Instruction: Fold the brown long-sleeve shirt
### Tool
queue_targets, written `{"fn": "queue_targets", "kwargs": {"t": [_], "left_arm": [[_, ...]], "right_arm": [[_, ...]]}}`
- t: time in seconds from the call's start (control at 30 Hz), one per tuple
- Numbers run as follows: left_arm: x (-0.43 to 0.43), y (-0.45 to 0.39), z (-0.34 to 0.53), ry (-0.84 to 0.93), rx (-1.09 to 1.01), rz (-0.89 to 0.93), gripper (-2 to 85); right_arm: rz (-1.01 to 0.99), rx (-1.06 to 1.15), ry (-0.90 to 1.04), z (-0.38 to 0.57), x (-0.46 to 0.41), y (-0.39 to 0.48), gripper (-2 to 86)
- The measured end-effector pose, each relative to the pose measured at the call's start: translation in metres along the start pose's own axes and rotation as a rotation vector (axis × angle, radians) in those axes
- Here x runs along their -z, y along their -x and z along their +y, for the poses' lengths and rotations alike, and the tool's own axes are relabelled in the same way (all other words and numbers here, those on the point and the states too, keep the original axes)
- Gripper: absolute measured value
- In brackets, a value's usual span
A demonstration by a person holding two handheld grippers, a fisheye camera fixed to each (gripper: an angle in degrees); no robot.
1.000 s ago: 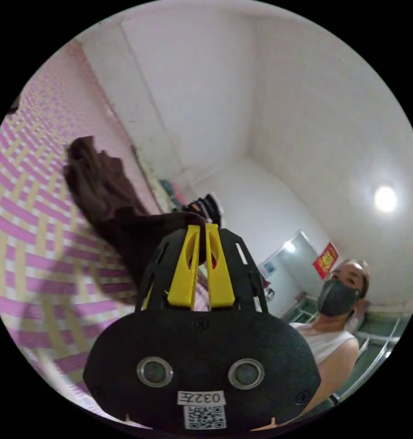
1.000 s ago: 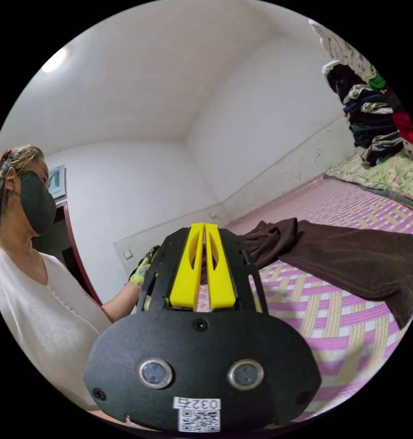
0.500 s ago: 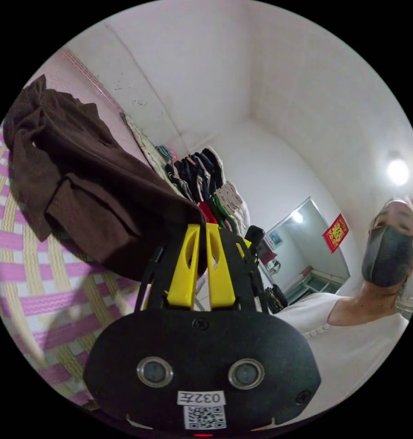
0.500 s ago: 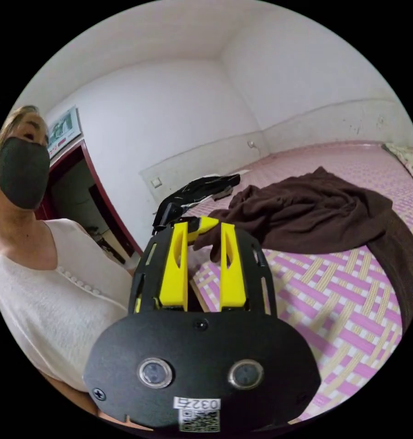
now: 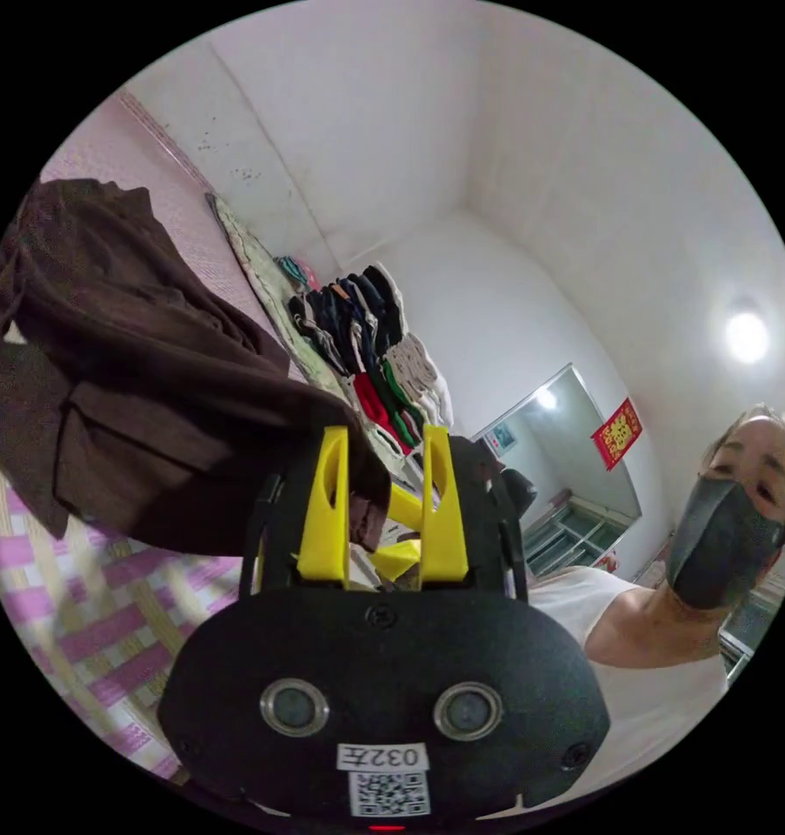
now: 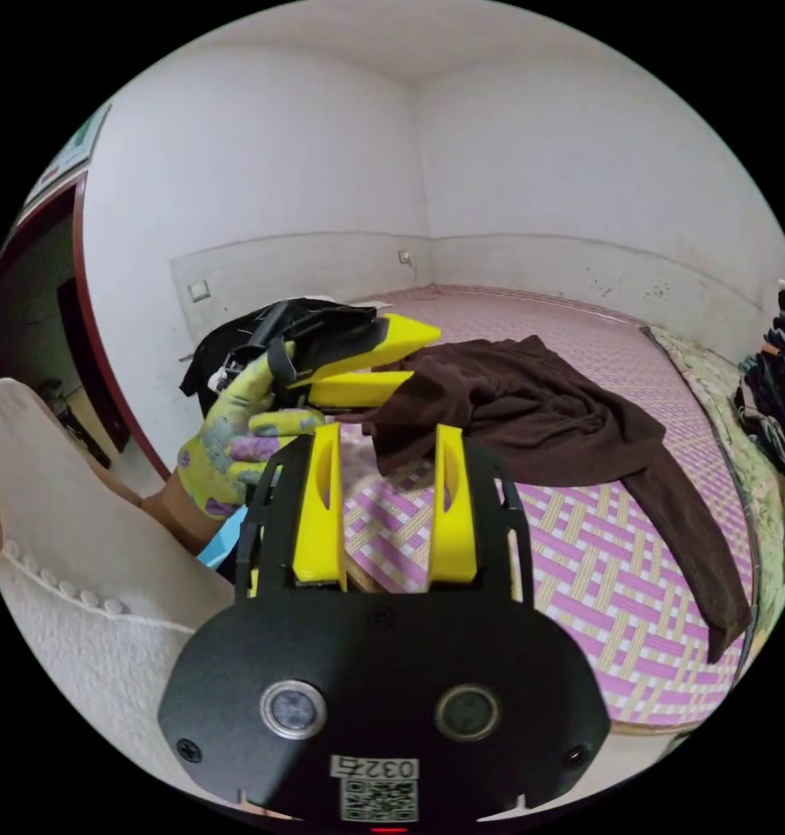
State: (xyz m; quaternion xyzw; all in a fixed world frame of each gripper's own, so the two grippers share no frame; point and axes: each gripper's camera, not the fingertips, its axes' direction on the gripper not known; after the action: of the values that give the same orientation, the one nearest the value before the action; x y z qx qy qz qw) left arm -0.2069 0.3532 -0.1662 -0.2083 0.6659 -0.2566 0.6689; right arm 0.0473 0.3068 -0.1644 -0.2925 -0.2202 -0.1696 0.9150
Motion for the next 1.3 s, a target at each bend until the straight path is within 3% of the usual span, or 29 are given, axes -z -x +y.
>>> {"fn": "queue_targets", "kwargs": {"t": [0.2,0.37,0.57,0.9,1.0,1.07,1.13,1.23,1.3], "left_arm": [[-0.052,-0.023,-0.012,0.161,-0.049,-0.196,13.3],[-0.091,-0.012,0.007,0.172,-0.011,-0.182,13.8],[-0.121,-0.008,0.02,0.126,-0.022,-0.179,14.5],[-0.103,0.022,0.015,0.203,-0.118,0.107,12.9],[-0.04,0.059,0.013,0.018,-0.05,0.121,10.1],[0.014,0.082,0.013,-0.16,0.015,0.004,10.4],[0.075,0.102,0.005,-0.325,0.079,-0.335,12.9],[0.109,0.135,-0.026,-0.314,0.188,-0.625,17.9],[0.11,0.16,-0.047,-0.261,0.241,-0.648,20.4]], "right_arm": [[0.003,-0.119,0.059,0.003,-0.021,-0.025,13.6],[-0.054,-0.226,0.08,0.016,-0.022,-0.057,13.8],[0.107,-0.192,0.116,0.018,-0.026,-0.047,15.6],[0.174,-0.102,0.107,0.011,-0.015,-0.063,4.4],[0.241,-0.061,0.081,0.011,0.002,-0.069,3.0],[0.255,-0.04,0.038,0.013,0.017,-0.073,2.5],[0.264,0.002,-0.021,0.016,0.037,-0.075,2.0],[0.28,0.038,-0.089,0.021,0.058,-0.077,1.8],[0.267,0.039,-0.118,0.024,0.07,-0.082,1.7]]}}
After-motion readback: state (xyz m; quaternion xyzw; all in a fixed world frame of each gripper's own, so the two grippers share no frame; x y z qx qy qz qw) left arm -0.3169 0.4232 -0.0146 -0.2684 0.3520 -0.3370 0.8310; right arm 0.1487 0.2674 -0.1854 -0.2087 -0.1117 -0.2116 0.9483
